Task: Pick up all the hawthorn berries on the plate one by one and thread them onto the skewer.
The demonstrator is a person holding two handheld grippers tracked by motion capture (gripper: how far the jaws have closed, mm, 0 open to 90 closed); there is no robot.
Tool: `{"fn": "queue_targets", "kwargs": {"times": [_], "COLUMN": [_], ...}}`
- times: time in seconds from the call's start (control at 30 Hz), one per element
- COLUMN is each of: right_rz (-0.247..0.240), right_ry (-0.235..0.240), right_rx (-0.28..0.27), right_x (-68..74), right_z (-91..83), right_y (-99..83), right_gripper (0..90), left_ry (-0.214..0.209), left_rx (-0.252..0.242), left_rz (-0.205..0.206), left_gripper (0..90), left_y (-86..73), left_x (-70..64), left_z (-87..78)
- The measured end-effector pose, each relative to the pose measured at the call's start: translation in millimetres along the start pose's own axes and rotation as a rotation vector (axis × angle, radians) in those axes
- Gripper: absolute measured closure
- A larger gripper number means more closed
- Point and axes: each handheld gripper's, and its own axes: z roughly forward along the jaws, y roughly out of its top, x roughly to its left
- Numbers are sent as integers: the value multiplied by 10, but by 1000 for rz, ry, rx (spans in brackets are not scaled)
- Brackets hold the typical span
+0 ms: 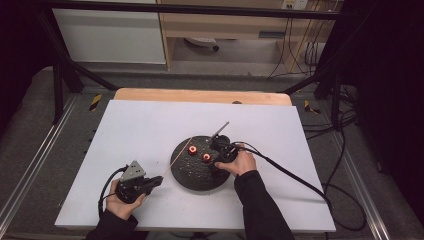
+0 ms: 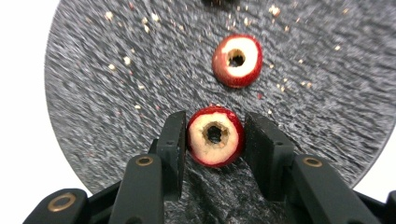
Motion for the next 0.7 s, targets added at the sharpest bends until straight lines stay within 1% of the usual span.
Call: {"fn": "queue_targets", "kwargs": {"times": [0.13, 0.2, 0.37, 0.57, 0.7], "right_rz": [21, 37, 79, 131, 189], "right_ry": [3, 16, 46, 86, 134], "right_rx": [-67, -105, -224, -366, -480], "right_x": [9, 19, 31, 31, 53], "right_z": [-120, -177, -267, -266, -230], "right_y": [-21, -38, -119, -262, -363], "right_gripper": [606, 606, 606, 607, 607], "left_ry": [1, 3, 5, 10, 14], "left_rx": [-7, -8, -16, -24, -27], "left_rz": [0, 1, -2, -5, -11], "left_gripper": [881, 880, 880, 880, 880], "left_y": [-1, -1, -4, -6, -11], "left_x": [-13, -20, -34, -56, -58], "left_z": [-3, -3, -4, 1, 3]}}
